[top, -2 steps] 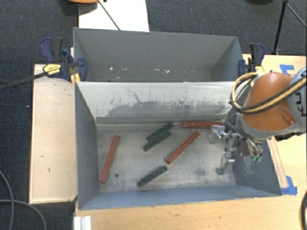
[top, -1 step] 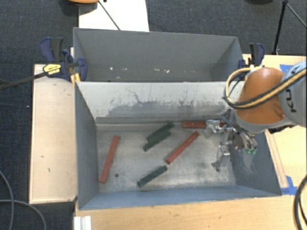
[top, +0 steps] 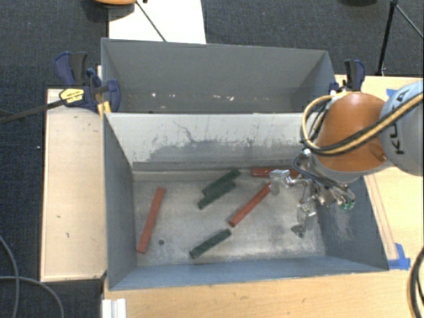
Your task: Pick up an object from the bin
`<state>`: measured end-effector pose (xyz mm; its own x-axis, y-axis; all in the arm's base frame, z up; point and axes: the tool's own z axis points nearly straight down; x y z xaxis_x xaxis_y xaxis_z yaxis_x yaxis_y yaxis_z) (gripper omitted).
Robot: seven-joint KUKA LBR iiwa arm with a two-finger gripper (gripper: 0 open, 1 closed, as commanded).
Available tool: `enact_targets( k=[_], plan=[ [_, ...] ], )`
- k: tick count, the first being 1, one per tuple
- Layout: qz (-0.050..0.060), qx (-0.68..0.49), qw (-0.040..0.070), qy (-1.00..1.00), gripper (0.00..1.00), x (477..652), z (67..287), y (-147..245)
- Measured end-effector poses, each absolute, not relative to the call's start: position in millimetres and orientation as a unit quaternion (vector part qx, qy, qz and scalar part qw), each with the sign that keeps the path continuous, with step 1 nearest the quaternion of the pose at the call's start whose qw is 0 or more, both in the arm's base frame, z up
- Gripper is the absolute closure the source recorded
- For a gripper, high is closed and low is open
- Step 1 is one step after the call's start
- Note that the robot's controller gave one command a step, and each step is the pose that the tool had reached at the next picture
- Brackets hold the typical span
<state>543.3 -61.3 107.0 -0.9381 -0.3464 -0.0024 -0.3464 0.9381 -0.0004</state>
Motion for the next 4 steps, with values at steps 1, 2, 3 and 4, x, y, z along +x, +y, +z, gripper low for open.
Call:
enact_targets(
  k=[1,2,3,4],
  plan=[
    [0.0,-0.073,0.003,0.997,0.0,566.4,81.3,-42.9],
    [0.0,-0.112,0.0,0.994,0.0,568.8,81.1,-27.0],
    [0.0,-0.194,0.003,0.981,1.0,585.9,70.7,-21.8],
    [0.0,-0.195,0.003,0.981,1.0,585.9,70.7,-21.8]
  ],
)
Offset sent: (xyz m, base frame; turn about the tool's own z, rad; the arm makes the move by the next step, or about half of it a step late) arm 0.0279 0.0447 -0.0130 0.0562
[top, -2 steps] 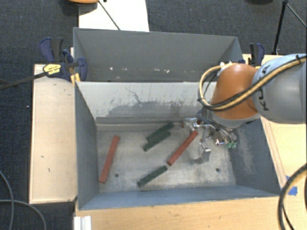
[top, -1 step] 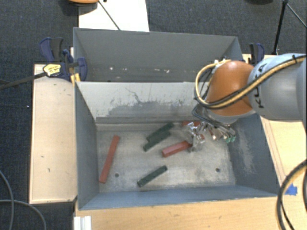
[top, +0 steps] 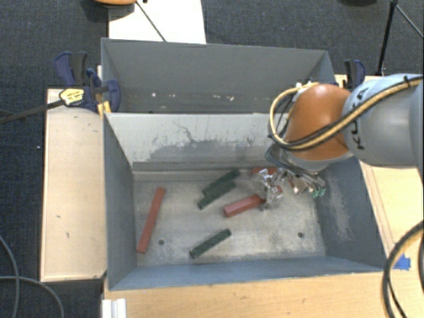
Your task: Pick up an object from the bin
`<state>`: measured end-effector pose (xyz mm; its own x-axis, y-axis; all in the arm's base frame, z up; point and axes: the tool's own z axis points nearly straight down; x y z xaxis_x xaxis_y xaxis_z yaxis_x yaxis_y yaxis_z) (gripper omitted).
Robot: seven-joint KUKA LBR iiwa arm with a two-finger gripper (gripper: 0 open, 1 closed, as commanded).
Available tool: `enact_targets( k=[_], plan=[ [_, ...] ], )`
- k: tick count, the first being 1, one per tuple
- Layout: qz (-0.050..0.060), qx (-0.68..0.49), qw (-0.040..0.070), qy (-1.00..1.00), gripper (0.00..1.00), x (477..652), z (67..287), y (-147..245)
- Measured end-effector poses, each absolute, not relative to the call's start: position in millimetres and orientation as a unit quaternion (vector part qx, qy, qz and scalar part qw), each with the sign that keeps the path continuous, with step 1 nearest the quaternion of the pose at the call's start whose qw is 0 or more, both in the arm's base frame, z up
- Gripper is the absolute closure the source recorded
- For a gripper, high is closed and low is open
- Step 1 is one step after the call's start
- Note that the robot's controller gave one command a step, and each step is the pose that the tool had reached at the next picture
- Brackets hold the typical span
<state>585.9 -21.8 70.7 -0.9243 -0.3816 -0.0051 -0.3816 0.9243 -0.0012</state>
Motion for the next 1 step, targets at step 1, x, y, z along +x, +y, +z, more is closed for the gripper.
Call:
enact_targets(
  k=[1],
  plan=[
    [0.0,-0.181,0.003,0.984,1.0,573.6,226.6,7.5]
  ],
)
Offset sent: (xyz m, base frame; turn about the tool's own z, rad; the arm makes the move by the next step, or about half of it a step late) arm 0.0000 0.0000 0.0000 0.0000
